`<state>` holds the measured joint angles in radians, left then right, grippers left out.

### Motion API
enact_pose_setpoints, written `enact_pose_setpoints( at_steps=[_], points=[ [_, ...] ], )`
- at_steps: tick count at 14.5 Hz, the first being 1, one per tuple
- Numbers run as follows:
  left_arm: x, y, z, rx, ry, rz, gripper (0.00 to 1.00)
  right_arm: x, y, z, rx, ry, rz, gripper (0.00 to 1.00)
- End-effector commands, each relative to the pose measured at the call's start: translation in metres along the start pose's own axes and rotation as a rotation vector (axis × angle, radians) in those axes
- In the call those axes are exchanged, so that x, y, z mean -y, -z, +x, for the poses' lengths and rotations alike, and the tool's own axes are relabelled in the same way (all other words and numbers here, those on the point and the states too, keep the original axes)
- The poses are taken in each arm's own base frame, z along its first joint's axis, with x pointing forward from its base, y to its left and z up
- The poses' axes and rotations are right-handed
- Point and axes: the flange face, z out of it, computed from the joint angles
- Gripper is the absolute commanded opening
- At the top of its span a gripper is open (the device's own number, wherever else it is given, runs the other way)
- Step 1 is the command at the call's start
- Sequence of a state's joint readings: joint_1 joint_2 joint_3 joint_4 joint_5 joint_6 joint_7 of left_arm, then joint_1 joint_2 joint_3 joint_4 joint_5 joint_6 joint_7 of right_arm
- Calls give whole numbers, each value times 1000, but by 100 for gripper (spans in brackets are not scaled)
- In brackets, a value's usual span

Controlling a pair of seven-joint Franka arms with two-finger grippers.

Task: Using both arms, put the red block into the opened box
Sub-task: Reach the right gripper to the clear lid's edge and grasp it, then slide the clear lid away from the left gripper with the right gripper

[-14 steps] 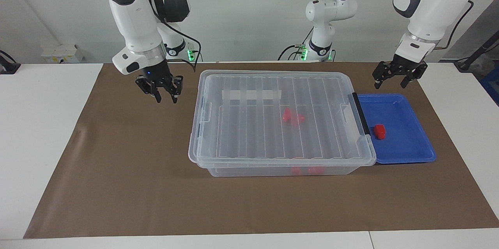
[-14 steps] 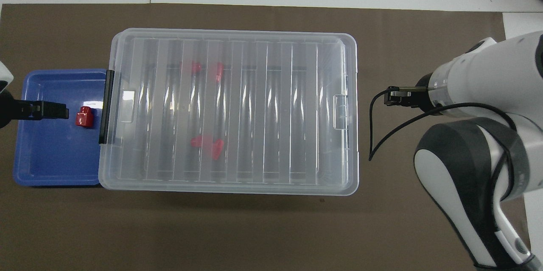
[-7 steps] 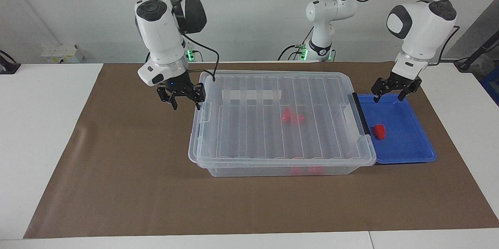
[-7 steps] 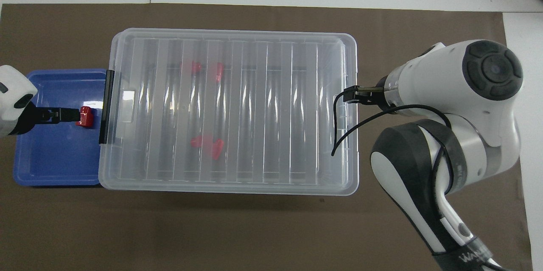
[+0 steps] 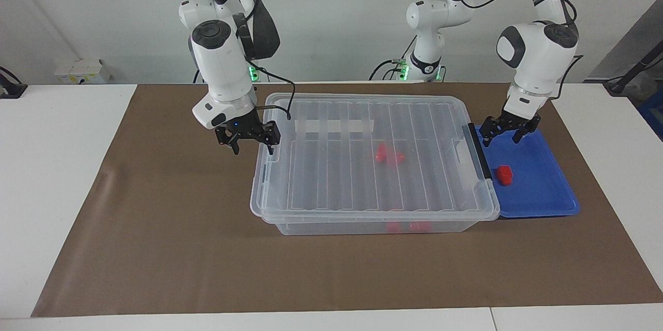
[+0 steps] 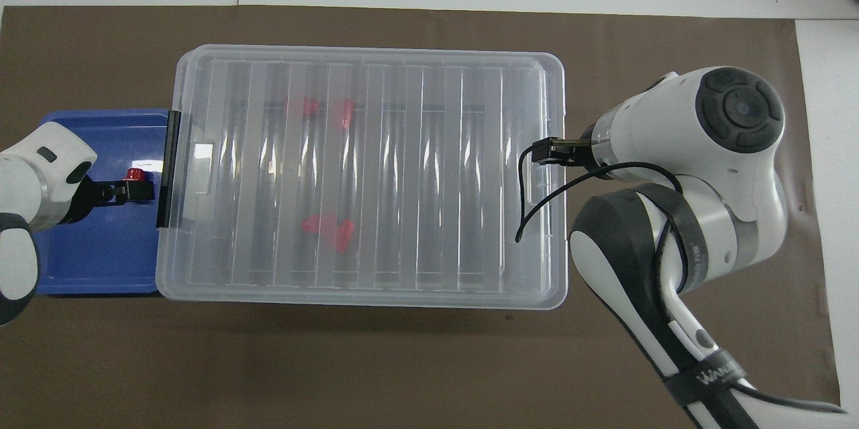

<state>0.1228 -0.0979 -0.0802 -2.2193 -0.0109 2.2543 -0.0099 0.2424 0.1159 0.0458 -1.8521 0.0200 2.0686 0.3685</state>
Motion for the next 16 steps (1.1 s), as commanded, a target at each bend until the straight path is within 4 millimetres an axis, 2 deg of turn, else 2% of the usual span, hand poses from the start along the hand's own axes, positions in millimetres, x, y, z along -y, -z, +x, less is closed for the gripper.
enact_pose_setpoints(
  at_steps=[1, 3, 5, 9, 10, 13, 16],
  points=[
    [4, 5, -6, -5, 22, 0, 100, -9, -2, -5, 3, 4, 11, 99],
    [6, 5, -4, -8, -58, 2, 100, -25, -5, -4, 14, -4, 4, 100],
    [16, 3, -2, -2, -241, 4, 100, -40, -7, 0, 21, 20, 0, 100],
    [28, -41, 11, -12, -233, 2, 100, -76, -6, 9, 30, 50, -7, 100],
    [41, -48, 12, -11, -205, 1, 100, -85, -7, 9, 41, 59, -10, 100],
    [58, -63, 20, -30, -132, -1, 100, -121, -4, 15, 48, 95, -13, 100],
    [62, -82, 24, -46, -83, -1, 100, -148, -3, 17, 61, 100, -16, 100]
  ],
)
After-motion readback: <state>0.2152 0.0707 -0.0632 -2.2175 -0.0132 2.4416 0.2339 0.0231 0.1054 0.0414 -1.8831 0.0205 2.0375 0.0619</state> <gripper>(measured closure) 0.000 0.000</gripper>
